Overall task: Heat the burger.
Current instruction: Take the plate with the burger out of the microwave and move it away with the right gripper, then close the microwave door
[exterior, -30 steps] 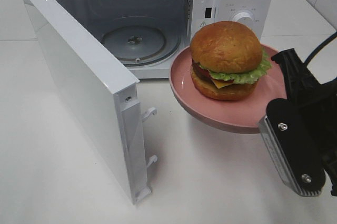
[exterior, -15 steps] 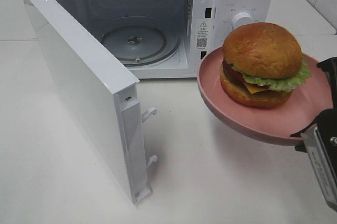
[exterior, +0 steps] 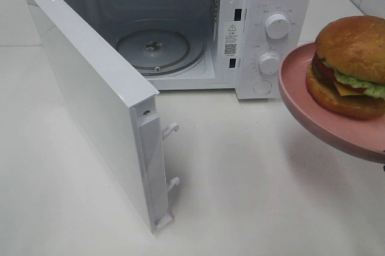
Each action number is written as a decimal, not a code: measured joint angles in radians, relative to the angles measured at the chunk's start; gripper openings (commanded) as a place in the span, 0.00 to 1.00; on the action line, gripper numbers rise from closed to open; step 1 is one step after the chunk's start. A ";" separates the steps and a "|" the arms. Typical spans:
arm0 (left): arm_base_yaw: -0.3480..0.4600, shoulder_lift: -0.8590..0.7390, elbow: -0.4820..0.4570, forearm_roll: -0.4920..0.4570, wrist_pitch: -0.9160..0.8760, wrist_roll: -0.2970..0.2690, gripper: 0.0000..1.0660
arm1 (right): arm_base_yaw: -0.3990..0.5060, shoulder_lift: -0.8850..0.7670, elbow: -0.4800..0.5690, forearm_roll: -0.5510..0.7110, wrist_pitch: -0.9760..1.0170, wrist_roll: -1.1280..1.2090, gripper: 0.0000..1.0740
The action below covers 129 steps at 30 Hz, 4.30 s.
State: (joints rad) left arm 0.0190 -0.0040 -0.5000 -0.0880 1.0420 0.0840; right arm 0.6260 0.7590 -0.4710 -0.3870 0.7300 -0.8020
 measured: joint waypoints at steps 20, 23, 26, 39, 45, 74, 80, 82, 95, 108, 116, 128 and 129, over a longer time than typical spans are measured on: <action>0.000 0.000 0.000 0.000 0.000 0.000 0.94 | 0.000 -0.005 0.000 -0.110 0.130 0.355 0.00; 0.000 0.000 0.000 0.000 0.000 0.000 0.94 | 0.000 -0.006 0.000 -0.124 0.149 0.398 0.00; 0.000 0.000 0.000 0.000 0.000 0.000 0.94 | 0.000 -0.006 0.000 -0.130 0.149 0.431 0.00; 0.000 0.000 0.000 0.000 0.000 0.000 0.94 | 0.000 0.021 0.000 -0.224 0.190 0.661 0.00; 0.000 0.000 0.000 0.000 0.000 0.000 0.94 | 0.000 0.083 0.000 -0.254 0.188 0.768 0.00; 0.000 0.000 0.000 0.000 0.000 0.000 0.94 | 0.000 0.610 -0.138 -0.349 0.262 1.450 0.01; 0.000 0.000 0.000 0.000 0.000 0.000 0.94 | 0.000 0.760 -0.192 -0.356 0.270 1.609 0.01; 0.000 0.000 0.000 0.000 0.000 0.000 0.94 | 0.000 0.800 -0.206 -0.357 0.272 1.635 0.01; 0.000 0.000 0.000 0.000 0.000 0.000 0.94 | -0.099 0.993 -0.263 -0.361 0.185 1.755 0.03; 0.000 0.000 0.000 0.000 0.000 0.000 0.94 | -0.176 1.095 -0.265 -0.371 0.073 1.826 0.07; 0.000 0.000 0.000 0.000 0.000 0.000 0.94 | -0.176 1.100 -0.265 -0.386 0.080 1.840 0.23; 0.000 0.000 0.000 0.000 0.000 0.000 0.94 | -0.176 0.936 -0.337 -0.297 0.091 1.712 0.37; 0.000 0.000 0.000 0.000 0.000 0.000 0.94 | -0.176 0.911 -0.344 -0.276 0.089 1.683 0.38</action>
State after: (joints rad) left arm 0.0190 -0.0040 -0.5000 -0.0880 1.0420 0.0840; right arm 0.4500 1.6700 -0.8150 -0.6630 0.8190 0.8810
